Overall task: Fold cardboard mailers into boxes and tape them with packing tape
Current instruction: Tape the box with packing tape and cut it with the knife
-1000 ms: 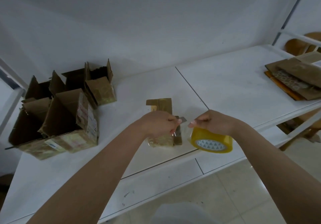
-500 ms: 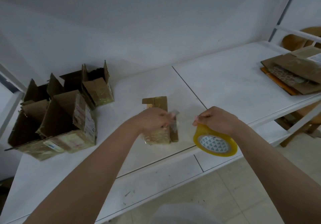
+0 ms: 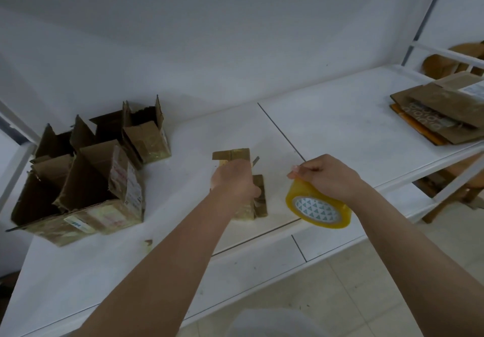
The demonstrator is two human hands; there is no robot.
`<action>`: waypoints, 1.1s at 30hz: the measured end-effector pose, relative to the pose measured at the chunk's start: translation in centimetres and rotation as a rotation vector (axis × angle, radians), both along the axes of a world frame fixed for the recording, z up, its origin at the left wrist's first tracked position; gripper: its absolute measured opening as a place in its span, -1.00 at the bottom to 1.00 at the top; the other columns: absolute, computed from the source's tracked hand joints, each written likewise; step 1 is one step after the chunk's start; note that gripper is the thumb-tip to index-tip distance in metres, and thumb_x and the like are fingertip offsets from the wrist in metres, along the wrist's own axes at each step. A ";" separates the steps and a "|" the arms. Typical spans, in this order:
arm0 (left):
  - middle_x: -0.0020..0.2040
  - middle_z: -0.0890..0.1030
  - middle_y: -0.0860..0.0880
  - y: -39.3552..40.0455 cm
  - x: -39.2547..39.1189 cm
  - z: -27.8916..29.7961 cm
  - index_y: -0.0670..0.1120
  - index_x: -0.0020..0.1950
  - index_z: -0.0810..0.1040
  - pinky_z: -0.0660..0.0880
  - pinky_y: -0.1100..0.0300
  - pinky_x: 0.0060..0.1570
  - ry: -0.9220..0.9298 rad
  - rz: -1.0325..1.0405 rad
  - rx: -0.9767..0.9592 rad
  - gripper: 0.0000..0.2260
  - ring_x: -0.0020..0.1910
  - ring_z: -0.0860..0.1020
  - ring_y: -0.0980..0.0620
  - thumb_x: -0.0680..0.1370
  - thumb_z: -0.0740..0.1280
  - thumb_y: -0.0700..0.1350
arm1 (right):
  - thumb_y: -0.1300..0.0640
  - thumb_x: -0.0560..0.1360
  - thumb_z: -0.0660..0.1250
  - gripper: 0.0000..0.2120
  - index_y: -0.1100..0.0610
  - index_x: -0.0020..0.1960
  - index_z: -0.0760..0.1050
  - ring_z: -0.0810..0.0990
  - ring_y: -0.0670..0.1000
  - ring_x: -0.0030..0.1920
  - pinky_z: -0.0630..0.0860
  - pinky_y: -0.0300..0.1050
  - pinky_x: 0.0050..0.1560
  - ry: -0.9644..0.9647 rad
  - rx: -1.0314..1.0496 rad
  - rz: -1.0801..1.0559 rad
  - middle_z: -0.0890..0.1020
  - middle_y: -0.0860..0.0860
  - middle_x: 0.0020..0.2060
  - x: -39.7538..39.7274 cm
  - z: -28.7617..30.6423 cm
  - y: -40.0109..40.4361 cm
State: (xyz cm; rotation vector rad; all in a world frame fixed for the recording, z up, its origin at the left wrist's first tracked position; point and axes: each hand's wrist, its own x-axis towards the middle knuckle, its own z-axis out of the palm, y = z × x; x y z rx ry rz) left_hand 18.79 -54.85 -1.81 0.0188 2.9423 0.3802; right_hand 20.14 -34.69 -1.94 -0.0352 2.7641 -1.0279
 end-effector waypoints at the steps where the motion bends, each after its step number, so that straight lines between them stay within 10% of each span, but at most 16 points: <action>1: -0.23 0.55 0.02 -0.5 0.0 0.2 -0.06 -0.18 0.50 0.34 0.22 -0.39 -0.007 -0.010 0.076 -0.80 -0.24 0.53 0.05 0.42 0.47 0.00 | -0.28 0.55 0.18 -0.71 -0.23 -0.06 0.66 0.58 -0.03 0.04 0.48 0.05 0.18 0.009 -0.018 -0.001 0.63 -0.15 0.09 0.1 0.2 0.1; 6: -0.39 0.56 0.03 -0.8 0.7 1.1 -0.01 -0.28 0.58 0.41 0.30 -0.29 0.127 0.030 0.676 -0.70 -0.33 0.52 0.20 0.48 0.39 0.20 | -0.27 0.55 0.18 -0.73 -0.28 -0.09 0.65 0.57 -0.10 0.07 0.47 -0.02 0.18 0.066 -0.085 0.000 0.63 -0.28 0.00 0.4 0.9 0.1; 10: -0.39 0.57 0.07 1.3 2.2 2.0 -0.03 -0.25 0.63 0.36 0.48 -0.38 0.073 -0.055 0.747 -0.47 -0.39 0.51 0.26 0.36 0.23 0.43 | -0.30 0.53 0.19 -0.68 -0.36 -0.33 0.58 0.56 -0.16 -0.21 0.43 -0.14 -0.16 0.114 -0.089 0.007 0.59 -0.31 -0.37 0.4 1.5 -0.7; 15: -0.45 0.61 0.08 2.4 2.6 1.9 -0.09 -0.33 0.61 0.40 0.46 -0.42 0.039 0.076 0.987 -0.75 -0.43 0.56 0.28 0.48 0.46 0.01 | -0.33 0.53 0.09 -0.48 0.02 -0.21 0.61 0.58 0.01 -0.32 0.48 -0.03 -0.19 0.189 -0.054 0.011 0.60 0.05 -0.36 0.5 1.3 -1.0; 24: -0.36 0.53 -0.04 5.5 5.0 2.0 -0.17 -0.14 0.48 0.19 0.35 -0.62 -0.267 0.599 1.554 -0.84 -0.61 0.26 0.18 0.53 0.43 -0.15 | -0.27 0.50 0.24 -0.78 -0.24 -0.02 0.62 0.59 -0.13 -0.19 0.43 -0.18 -0.20 0.451 -0.030 -0.239 0.62 -0.20 -0.32 0.4 -0.3 -2.7; 29: -0.10 0.71 -0.05 2.5 4.8 2.3 -0.12 -0.02 0.61 0.32 0.34 -0.54 -0.204 0.320 1.211 -0.85 -0.52 0.40 0.19 0.60 0.32 -0.07 | -0.15 0.54 0.29 -0.75 -0.15 0.16 0.59 0.65 0.10 -0.17 0.36 -0.18 -0.24 0.631 0.234 -0.239 0.69 -0.05 -0.19 -0.3 -1.8 -2.4; 33: -0.24 0.69 0.07 -3.8 4.4 1.8 0.01 -0.11 0.63 0.35 0.31 -0.47 0.263 0.351 0.983 -0.76 -0.50 0.46 0.20 0.64 0.20 -0.05 | 0.06 0.49 0.38 -0.80 0.06 0.10 0.63 0.64 0.20 -0.21 0.43 -0.08 -0.20 0.752 0.397 -0.143 0.69 0.13 -0.22 -0.8 -3.9 -1.2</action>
